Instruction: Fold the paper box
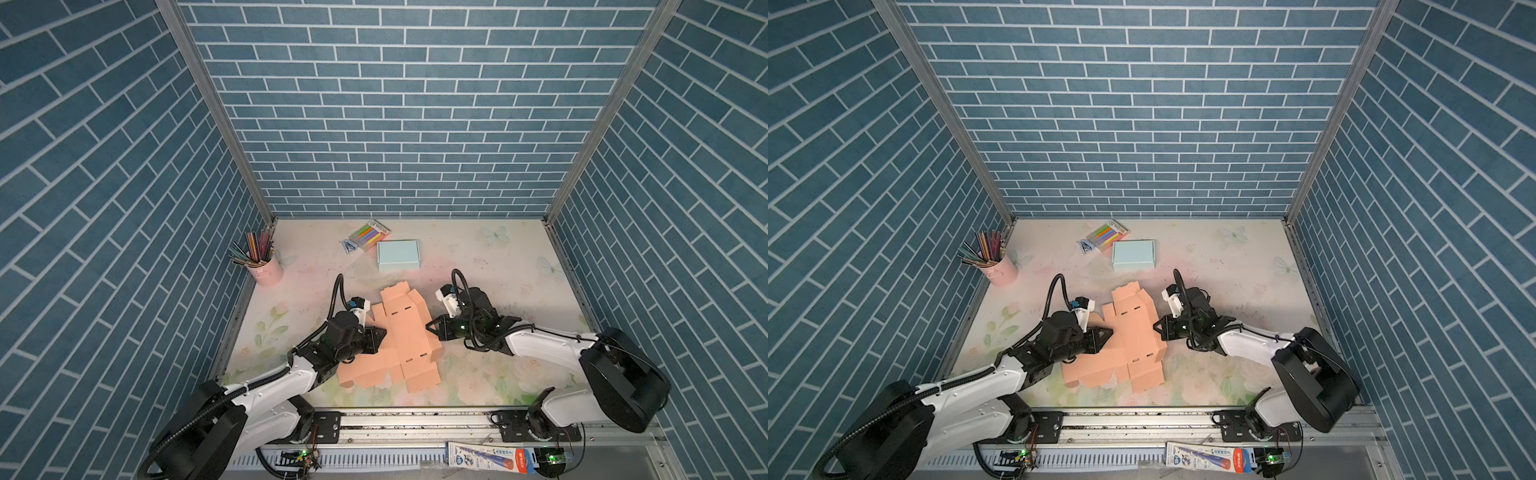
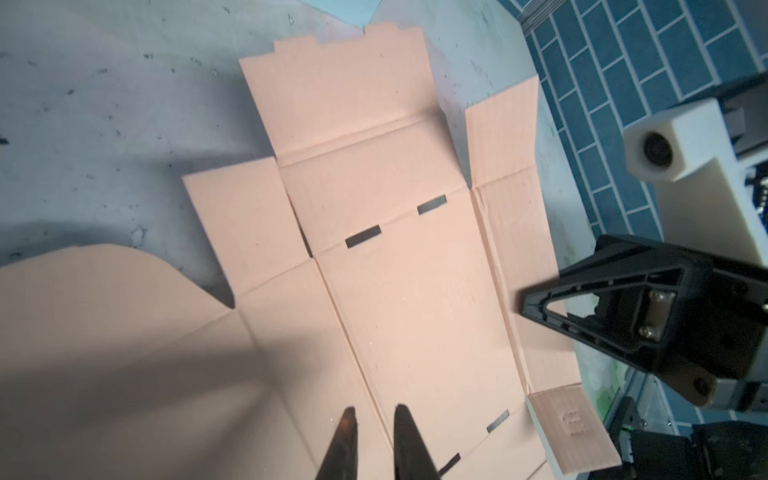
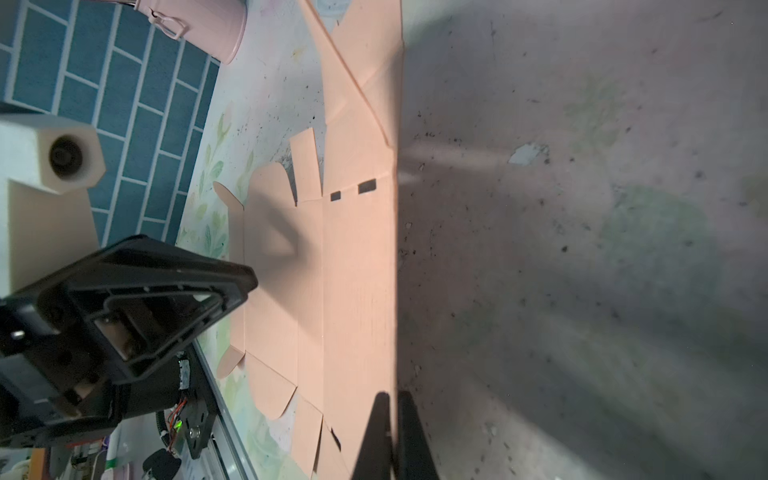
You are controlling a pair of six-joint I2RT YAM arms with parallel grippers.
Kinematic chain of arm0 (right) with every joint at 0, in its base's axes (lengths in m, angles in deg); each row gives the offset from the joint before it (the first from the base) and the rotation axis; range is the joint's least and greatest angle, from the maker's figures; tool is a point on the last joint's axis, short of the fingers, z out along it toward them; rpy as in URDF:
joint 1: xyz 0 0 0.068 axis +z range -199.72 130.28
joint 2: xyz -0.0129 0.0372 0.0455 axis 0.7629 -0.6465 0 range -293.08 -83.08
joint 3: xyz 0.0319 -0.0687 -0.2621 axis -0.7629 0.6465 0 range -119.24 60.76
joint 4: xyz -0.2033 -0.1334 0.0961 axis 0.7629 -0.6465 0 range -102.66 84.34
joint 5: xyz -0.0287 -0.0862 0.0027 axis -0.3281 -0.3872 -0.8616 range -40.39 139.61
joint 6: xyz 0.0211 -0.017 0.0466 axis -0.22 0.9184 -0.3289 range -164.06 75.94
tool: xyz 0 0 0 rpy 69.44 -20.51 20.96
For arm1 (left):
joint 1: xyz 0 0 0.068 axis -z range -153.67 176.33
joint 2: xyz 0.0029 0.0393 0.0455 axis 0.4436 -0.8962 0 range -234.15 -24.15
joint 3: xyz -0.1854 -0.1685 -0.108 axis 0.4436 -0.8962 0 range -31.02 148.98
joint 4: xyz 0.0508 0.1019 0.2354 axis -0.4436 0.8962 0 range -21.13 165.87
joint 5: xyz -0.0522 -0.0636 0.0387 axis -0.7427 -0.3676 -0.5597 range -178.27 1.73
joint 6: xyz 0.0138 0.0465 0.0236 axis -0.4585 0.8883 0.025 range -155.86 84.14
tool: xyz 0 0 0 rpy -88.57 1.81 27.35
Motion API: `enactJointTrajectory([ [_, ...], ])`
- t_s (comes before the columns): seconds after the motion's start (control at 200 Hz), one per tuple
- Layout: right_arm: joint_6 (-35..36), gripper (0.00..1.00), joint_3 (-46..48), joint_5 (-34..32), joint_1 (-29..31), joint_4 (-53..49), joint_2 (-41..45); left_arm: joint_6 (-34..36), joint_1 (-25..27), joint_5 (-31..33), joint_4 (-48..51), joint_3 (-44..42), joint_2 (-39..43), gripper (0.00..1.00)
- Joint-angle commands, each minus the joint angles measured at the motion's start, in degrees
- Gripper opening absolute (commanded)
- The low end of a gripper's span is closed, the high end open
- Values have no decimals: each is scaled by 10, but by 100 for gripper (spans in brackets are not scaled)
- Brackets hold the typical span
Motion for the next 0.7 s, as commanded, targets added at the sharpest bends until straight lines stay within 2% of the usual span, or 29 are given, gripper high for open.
enactJointTrajectory([
  [0.0, 75, 2, -13, -29, -8, -111, 39, 36, -22, 4, 33, 36, -16, 9],
  [0.08, 99, 2, -19, -40, -7, -144, 61, 60, -44, -9, 39, 61, -32, 0],
  [0.29, 134, 2, -28, -54, -8, -180, 88, 96, -119, -56, 18, 120, -113, 0],
  [0.39, 140, 1, -31, -60, -7, -184, 93, 121, -126, -60, 24, 167, -175, 0],
  [0.53, 151, 2, -41, -69, -8, -195, 102, 136, -126, -112, 27, 223, -260, 0],
  [0.695, 160, 2, -55, -82, -9, -205, 104, 141, -119, -129, 32, 242, -295, 0],
])
